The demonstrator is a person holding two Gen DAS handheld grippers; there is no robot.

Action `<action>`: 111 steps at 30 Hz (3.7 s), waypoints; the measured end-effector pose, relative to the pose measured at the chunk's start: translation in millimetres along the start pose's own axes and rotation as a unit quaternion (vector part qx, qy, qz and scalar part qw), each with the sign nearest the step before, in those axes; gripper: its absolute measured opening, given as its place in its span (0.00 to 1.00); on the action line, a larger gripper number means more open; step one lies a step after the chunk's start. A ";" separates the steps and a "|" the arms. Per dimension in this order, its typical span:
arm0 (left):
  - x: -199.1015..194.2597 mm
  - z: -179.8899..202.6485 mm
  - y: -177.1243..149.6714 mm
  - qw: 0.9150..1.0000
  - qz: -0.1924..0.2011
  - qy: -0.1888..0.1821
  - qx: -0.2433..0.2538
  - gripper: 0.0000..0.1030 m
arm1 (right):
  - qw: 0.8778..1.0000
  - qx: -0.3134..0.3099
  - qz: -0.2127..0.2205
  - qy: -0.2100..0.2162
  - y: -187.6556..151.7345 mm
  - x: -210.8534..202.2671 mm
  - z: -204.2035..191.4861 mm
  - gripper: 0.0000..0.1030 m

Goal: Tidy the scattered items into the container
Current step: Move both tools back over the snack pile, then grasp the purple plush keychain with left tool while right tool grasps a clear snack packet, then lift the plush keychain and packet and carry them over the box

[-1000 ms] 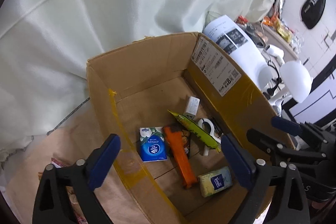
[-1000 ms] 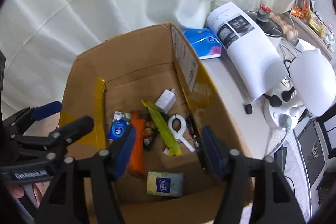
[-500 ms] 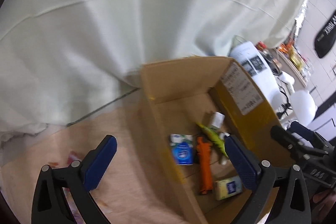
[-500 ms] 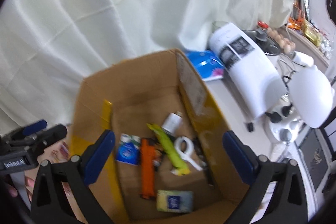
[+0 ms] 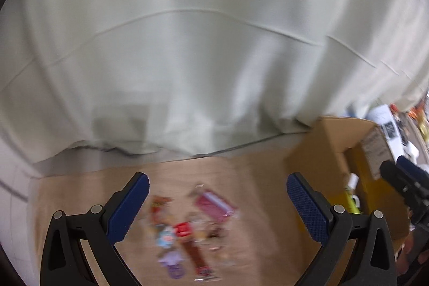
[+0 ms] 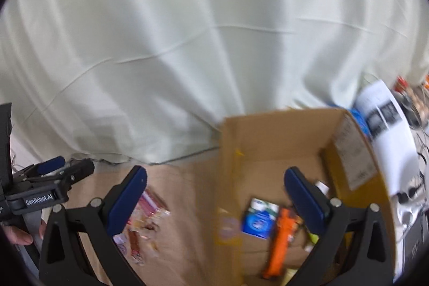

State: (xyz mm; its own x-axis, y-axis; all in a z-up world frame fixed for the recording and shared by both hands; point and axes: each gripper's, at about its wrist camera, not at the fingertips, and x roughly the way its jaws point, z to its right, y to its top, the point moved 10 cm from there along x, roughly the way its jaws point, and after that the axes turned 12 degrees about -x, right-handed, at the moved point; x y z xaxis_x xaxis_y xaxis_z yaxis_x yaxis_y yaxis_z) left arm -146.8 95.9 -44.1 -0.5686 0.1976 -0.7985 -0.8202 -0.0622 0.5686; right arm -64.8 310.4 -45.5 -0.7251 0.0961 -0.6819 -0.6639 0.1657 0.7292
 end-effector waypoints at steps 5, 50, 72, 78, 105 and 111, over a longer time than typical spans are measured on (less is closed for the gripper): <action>-3.9 -65.8 -8.6 0.998 0.005 0.017 -0.052 1.00 | 0.999 -0.028 -0.028 0.033 4.4 26.2 -49.9 1.00; 116.9 -125.0 -197.6 0.982 -0.171 0.044 -0.070 0.59 | 0.952 -0.128 -0.258 0.107 -192.2 133.2 -162.6 0.55; 88.5 -150.0 -185.0 0.985 -0.146 0.045 -0.078 0.45 | 0.946 -0.142 -0.268 0.114 -195.8 150.1 -176.1 0.33; 83.5 -152.1 -185.5 0.986 -0.141 0.044 -0.082 0.45 | 0.947 -0.149 -0.258 0.124 -192.6 143.8 -178.5 0.13; -6.6 -108.7 -79.6 0.998 -0.017 -0.001 -0.064 0.45 | 0.976 -0.132 -0.070 0.158 -44.0 54.4 -177.0 0.13; -10.8 -110.2 -78.1 0.998 -0.013 0.003 -0.064 0.45 | 0.976 -0.130 -0.069 0.161 -45.1 50.6 -174.2 0.13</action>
State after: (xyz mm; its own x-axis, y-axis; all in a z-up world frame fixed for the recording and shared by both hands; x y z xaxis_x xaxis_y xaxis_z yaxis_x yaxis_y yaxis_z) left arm -83.5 -9.2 -101.6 -0.5468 0.1948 -0.8143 -0.8359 -0.1818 0.5179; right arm -103.5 136.8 -103.2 -0.6180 -0.2293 -0.7520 -0.7526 -0.1040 0.6502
